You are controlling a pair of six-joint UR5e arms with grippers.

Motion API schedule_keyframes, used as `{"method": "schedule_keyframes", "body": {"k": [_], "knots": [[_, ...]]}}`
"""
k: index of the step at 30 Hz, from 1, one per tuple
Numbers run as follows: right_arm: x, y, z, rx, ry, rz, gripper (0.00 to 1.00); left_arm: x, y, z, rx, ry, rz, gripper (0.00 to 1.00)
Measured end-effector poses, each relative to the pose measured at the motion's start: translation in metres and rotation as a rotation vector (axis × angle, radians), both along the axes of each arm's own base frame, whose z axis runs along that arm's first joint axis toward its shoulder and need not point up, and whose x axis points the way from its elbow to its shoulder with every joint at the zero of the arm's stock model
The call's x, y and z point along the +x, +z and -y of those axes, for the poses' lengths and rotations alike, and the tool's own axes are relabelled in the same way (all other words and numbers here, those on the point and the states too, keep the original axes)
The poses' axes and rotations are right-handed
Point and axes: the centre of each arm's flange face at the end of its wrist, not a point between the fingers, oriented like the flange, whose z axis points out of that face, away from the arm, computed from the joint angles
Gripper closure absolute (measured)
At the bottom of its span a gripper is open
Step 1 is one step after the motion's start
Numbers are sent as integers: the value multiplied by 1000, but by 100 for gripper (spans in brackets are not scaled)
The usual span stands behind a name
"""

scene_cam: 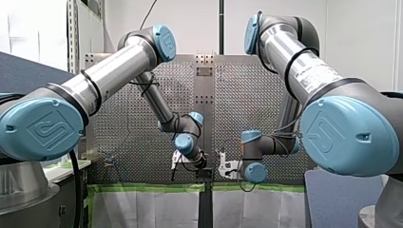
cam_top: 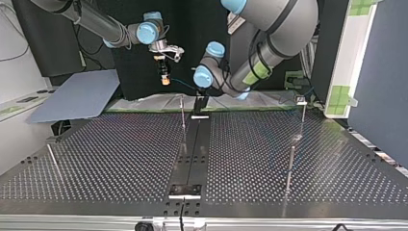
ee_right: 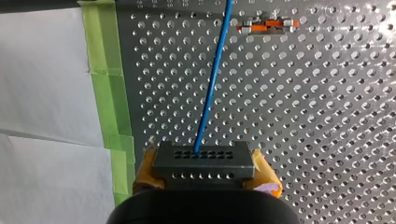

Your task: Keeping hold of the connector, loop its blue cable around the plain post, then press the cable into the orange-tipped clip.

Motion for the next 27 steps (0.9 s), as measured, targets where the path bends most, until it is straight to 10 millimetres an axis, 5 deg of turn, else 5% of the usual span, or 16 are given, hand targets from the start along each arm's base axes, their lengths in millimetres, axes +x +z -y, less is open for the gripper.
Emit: {"method": "schedule_keyframes", "body": {"k": [27], "knots": [[-9,3,17,-5,-30,0,100,-11,38,13,-111,62,184,100]]}}
